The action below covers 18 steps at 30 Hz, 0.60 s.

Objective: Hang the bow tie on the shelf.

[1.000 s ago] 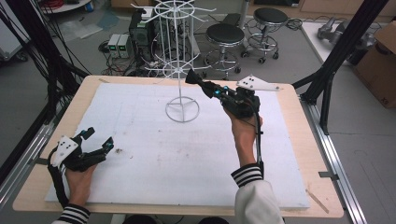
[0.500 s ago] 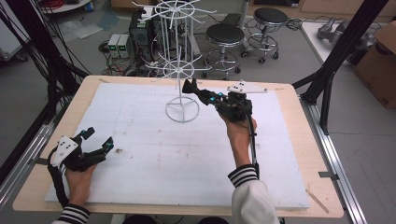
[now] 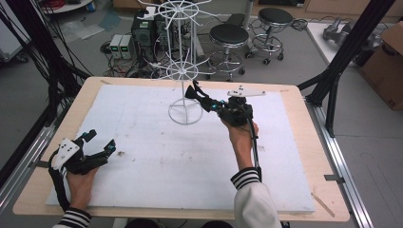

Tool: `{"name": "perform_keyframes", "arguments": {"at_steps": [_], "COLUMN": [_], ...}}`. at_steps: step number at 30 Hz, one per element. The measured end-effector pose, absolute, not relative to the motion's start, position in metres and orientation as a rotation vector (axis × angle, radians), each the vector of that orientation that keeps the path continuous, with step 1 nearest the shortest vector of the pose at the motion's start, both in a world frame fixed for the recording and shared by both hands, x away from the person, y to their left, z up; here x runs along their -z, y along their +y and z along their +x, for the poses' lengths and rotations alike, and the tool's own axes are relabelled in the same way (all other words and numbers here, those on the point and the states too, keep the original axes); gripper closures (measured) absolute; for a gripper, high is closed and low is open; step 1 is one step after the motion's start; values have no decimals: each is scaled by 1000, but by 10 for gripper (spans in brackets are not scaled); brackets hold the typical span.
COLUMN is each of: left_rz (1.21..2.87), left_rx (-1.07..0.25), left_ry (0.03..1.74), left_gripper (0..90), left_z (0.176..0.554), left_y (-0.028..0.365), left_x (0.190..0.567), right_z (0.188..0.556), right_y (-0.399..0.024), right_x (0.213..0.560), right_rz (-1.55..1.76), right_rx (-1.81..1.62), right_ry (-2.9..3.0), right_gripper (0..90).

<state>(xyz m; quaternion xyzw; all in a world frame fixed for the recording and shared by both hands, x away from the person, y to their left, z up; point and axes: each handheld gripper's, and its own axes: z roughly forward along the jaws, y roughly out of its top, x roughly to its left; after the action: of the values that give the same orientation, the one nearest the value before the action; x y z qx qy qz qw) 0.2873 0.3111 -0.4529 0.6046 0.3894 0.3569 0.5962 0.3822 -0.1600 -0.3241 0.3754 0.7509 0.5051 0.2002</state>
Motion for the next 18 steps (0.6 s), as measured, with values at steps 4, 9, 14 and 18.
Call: {"name": "perform_keyframes", "arguments": {"at_steps": [4,9,14,18], "left_rz": [1402,1401,1403,1401], "left_rx": [-828,-827,-828,-827], "left_ry": [906,905,901,901], "left_gripper": [150,150,150,150], "left_z": [287,287,287,287], "left_y": [311,311,311,312], "left_x": [453,453,453,453], "right_z": [383,384,382,379], "right_y": [-159,-156,-154,-154], "right_x": [325,327,327,330], "right_rz": [1048,1046,1037,1021], "right_rx": [-1406,-1351,-1335,-1313], "right_ry": [2104,2131,2133,2116], "right_gripper": [866,850,755,633]}}
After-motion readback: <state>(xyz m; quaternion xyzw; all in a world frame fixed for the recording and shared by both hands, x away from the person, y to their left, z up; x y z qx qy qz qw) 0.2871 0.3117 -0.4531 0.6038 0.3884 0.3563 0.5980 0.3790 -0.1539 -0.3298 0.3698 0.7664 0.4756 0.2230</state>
